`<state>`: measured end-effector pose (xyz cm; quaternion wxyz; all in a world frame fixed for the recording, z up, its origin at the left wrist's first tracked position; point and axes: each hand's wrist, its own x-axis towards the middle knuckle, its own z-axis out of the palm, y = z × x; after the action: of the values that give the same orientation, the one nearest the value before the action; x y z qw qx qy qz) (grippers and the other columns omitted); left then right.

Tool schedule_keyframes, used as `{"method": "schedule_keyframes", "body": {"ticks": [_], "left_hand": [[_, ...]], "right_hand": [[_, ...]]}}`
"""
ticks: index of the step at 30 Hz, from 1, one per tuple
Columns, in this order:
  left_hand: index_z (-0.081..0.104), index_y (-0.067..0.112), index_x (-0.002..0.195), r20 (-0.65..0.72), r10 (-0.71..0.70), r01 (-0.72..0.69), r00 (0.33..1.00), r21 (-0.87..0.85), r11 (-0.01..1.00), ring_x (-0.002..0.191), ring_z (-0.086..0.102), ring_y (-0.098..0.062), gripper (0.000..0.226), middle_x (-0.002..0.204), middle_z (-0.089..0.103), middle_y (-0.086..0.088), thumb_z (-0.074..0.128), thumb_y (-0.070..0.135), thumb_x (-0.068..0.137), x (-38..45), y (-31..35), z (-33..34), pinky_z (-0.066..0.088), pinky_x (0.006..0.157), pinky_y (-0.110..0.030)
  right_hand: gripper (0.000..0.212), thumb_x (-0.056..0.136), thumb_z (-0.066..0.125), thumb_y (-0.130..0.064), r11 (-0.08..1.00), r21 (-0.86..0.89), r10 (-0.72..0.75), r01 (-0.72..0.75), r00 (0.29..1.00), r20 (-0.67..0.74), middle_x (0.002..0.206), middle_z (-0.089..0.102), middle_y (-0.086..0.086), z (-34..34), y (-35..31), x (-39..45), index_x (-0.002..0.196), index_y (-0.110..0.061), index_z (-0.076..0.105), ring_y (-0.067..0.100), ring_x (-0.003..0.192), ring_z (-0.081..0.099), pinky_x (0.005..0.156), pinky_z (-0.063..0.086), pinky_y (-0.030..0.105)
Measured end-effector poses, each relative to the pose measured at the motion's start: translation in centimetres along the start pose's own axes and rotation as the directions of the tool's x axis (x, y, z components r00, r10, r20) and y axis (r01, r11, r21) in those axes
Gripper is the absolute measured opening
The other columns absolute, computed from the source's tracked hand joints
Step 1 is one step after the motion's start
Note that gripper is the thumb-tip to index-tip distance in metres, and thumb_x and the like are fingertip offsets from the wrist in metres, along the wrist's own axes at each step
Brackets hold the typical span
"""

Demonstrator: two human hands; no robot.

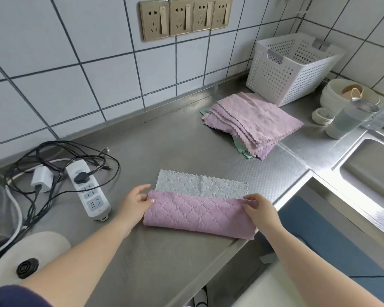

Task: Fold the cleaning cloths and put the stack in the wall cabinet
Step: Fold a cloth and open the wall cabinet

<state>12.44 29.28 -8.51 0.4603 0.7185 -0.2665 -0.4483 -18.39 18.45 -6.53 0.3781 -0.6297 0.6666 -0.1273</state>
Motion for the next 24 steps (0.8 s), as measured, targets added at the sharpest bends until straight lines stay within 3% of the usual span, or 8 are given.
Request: {"method": "schedule_keyframes", "body": {"ticks": [6,12,18,24], "left_hand": [[0.051,0.007,0.122,-0.092,0.065,-0.062,0.994,0.034,0.998,0.076,0.056,-0.011,0.036,0.084,0.061,0.001,0.057,-0.002,0.088,3.7,1.4,1.9,0.043,0.072,-0.017],[0.05,0.006,0.123,-0.162,0.097,-0.083,0.982,0.093,0.992,0.073,0.053,-0.006,0.038,0.086,0.059,-0.005,0.056,-0.004,0.087,6.4,2.0,3.1,0.04,0.059,0.001],[0.05,0.008,0.125,-0.17,0.086,-0.066,0.982,0.12,0.991,0.079,0.054,-0.015,0.04,0.096,0.058,-0.012,0.056,-0.003,0.087,7.6,2.0,3.6,0.039,0.068,-0.011],[0.049,0.01,0.124,-0.145,0.108,-0.08,0.983,0.183,0.98,0.087,0.055,-0.021,0.04,0.097,0.057,-0.011,0.054,-0.005,0.087,8.2,1.5,3.5,0.042,0.071,-0.016]], "right_hand": [[0.029,0.09,0.057,-0.021,0.998,0.059,0.017,-0.015,0.999,-0.035,0.103,0.062,-0.006,-0.2,-0.9,3.3,0.119,-0.024,0.056,0.015,0.097,0.057,0.085,0.051,0.037],[0.033,0.091,0.055,-0.018,0.998,0.064,0.0,0.003,0.999,-0.038,0.101,0.058,-0.007,0.1,-1.3,6.0,0.123,-0.022,0.054,0.013,0.09,0.053,0.074,0.047,0.029],[0.03,0.09,0.053,-0.015,0.998,0.064,0.004,-0.001,0.999,-0.042,0.096,0.058,-0.007,0.2,-1.3,7.2,0.12,-0.022,0.053,0.006,0.073,0.054,0.055,0.041,0.019],[0.027,0.088,0.056,-0.015,0.996,0.087,-0.015,0.019,0.999,-0.047,0.092,0.06,-0.008,0.4,-1.2,7.5,0.113,-0.025,0.053,0.011,0.081,0.059,0.062,0.045,0.025]]}}
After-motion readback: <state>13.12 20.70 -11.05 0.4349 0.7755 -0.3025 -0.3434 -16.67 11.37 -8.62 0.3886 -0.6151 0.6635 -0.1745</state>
